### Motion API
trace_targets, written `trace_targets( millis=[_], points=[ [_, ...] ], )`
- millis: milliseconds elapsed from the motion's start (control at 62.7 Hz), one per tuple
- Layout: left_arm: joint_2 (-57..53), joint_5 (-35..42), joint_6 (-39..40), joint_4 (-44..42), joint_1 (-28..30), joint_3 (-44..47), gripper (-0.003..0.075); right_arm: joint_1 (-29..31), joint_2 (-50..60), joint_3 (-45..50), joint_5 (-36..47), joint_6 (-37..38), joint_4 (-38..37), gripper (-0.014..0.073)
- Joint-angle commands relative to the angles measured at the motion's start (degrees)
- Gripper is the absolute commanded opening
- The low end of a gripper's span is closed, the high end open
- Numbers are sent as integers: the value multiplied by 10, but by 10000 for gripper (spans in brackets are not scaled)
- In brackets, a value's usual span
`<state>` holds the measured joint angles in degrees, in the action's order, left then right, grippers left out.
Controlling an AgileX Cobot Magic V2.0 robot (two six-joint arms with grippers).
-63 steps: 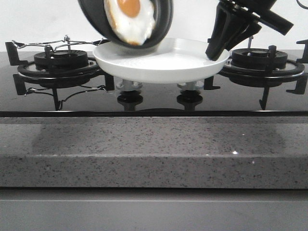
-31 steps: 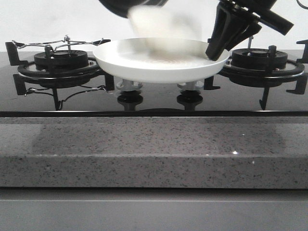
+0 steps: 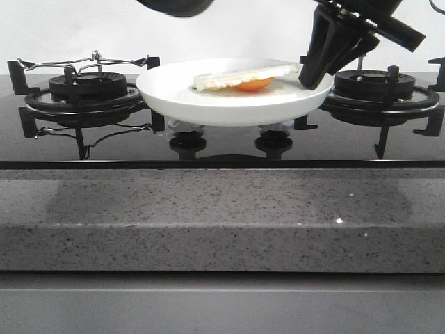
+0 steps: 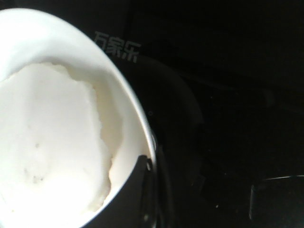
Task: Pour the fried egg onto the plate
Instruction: 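Tip the frying pan over the plate to slide the egg out, then return the empty frying pan to its burner with the left gripper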
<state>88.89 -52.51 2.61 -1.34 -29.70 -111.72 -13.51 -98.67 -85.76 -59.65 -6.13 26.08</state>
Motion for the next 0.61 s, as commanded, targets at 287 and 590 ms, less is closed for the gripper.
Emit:
trace_targets(
  millis=[287, 590],
  points=[
    [-4, 35, -184, 577, 341, 68, -20, 3, 31, -15, 16, -4, 25, -117],
    [93, -48, -270, 849, 464, 140, -20, 3, 31, -15, 16, -4, 25, -117]
  ],
)
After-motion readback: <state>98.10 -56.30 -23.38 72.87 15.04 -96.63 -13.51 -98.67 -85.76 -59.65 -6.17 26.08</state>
